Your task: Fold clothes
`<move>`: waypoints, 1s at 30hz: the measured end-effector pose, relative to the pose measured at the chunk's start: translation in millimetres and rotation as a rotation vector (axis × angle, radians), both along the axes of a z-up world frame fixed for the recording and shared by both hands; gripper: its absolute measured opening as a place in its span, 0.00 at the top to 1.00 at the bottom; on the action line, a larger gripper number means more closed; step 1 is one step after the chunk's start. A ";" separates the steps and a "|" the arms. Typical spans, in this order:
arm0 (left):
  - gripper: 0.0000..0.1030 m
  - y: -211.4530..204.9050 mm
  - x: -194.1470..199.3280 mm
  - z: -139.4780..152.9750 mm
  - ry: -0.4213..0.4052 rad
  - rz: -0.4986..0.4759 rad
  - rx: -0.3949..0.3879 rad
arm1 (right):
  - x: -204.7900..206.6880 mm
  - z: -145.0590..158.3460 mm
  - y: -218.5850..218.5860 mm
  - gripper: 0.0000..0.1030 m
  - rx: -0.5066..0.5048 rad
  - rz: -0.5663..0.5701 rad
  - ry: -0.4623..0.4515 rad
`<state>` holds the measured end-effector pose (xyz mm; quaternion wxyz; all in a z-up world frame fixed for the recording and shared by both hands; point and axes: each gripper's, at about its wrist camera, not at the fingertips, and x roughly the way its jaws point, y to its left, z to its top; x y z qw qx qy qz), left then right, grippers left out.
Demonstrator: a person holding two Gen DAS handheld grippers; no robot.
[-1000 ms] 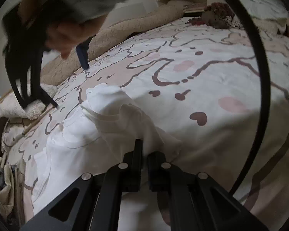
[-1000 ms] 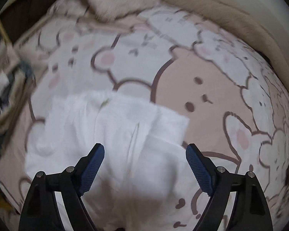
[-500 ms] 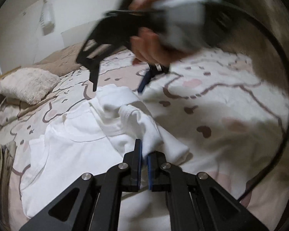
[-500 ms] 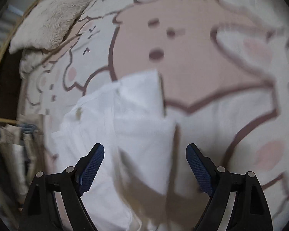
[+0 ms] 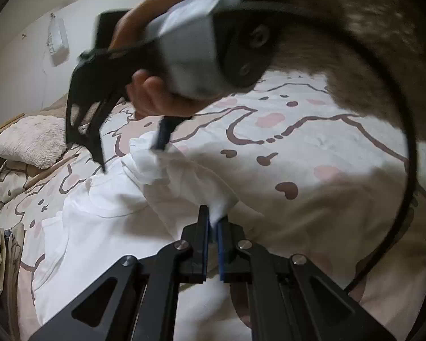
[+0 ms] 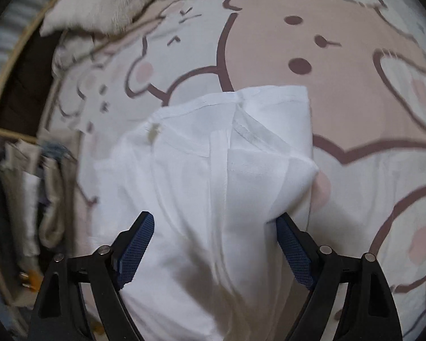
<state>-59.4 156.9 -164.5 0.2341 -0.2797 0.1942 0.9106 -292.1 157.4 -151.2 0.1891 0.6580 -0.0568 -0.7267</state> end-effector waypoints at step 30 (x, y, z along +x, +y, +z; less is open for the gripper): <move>0.94 -169.0 -3.8 36.9 -0.116 0.380 0.530 | -4.6 34.2 -118.7 0.89 0.200 0.181 0.169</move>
